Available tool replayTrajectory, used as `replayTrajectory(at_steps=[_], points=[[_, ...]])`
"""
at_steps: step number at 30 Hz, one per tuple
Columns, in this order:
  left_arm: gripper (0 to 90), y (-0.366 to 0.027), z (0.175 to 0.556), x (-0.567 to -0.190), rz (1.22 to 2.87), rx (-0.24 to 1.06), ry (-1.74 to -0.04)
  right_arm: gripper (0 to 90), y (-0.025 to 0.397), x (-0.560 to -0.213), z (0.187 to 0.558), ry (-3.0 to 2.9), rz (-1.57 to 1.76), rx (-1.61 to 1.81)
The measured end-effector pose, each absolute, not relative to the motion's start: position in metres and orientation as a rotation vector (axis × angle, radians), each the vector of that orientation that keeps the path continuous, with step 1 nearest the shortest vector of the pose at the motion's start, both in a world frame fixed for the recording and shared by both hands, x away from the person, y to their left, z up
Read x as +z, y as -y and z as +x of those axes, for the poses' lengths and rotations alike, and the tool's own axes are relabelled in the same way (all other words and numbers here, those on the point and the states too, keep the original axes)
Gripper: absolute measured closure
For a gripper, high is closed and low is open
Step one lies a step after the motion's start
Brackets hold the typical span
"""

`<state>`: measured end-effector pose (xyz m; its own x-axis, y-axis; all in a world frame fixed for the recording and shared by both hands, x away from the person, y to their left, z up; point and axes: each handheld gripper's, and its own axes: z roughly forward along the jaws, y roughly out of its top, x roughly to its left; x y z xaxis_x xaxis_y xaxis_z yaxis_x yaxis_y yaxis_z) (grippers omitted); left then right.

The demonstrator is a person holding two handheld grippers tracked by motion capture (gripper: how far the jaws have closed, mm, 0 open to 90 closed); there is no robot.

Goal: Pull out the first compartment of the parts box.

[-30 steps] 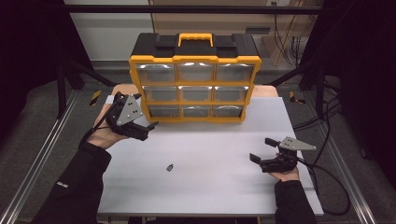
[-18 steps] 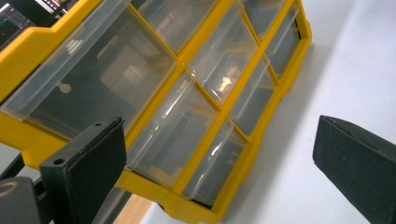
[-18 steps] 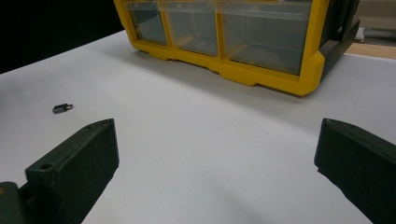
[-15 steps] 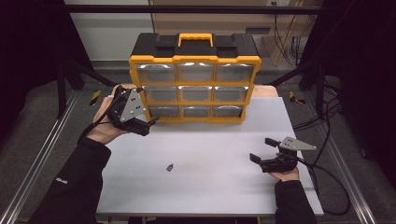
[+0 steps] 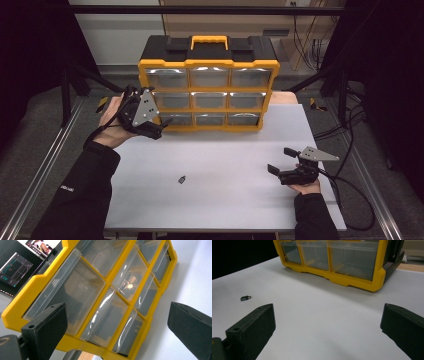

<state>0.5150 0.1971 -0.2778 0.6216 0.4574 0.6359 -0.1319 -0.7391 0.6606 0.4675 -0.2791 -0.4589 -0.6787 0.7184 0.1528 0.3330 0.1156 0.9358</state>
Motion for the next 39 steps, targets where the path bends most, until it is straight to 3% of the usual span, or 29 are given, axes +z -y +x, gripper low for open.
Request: replayTrajectory(at_steps=[39], points=[[2.2, -0.185, 0.544, -0.265, 2.221, 1.266, -0.168, 0.3, 0.279, -0.459, 0.467, -2.062, 1.023, 1.579]])
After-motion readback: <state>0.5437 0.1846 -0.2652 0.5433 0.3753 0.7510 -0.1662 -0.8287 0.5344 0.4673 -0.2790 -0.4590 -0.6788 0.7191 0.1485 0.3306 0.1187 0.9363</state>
